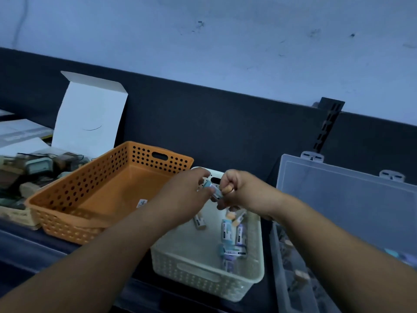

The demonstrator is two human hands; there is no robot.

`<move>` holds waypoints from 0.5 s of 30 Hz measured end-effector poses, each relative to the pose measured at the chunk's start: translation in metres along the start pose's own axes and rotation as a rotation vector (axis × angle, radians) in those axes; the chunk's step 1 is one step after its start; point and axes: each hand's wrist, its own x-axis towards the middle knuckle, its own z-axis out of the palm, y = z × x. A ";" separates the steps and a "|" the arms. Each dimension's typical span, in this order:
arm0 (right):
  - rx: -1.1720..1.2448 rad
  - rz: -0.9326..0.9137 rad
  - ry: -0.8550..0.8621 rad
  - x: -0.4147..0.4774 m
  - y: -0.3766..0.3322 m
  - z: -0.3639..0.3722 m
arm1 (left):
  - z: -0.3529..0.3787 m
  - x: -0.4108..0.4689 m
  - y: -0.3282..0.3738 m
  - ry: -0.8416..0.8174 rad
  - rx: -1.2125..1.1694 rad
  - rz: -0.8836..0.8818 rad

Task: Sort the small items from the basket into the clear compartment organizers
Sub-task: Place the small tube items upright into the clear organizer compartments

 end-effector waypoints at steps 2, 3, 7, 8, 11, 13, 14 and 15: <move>0.152 -0.016 -0.032 -0.020 -0.003 -0.011 | 0.005 -0.002 0.018 -0.020 -0.229 -0.061; 0.196 -0.016 -0.025 -0.029 -0.004 -0.015 | 0.007 -0.003 0.026 -0.016 -0.302 -0.074; 0.160 -0.029 0.178 -0.078 0.005 -0.047 | 0.023 -0.004 0.066 -0.033 -0.507 -0.069; 0.141 -0.029 0.239 -0.090 0.009 -0.056 | 0.027 -0.004 0.076 -0.040 -0.552 -0.060; 0.251 0.043 0.374 -0.134 0.028 -0.088 | 0.049 -0.007 0.115 -0.082 -0.613 0.009; 0.354 0.112 0.432 -0.162 0.041 -0.108 | 0.065 -0.010 0.136 -0.094 -0.594 0.077; 0.383 0.140 0.464 -0.177 0.049 -0.118 | 0.075 -0.011 0.148 -0.100 -0.573 0.103; 0.389 0.154 0.492 -0.191 0.056 -0.127 | 0.084 -0.012 0.159 -0.101 -0.551 0.120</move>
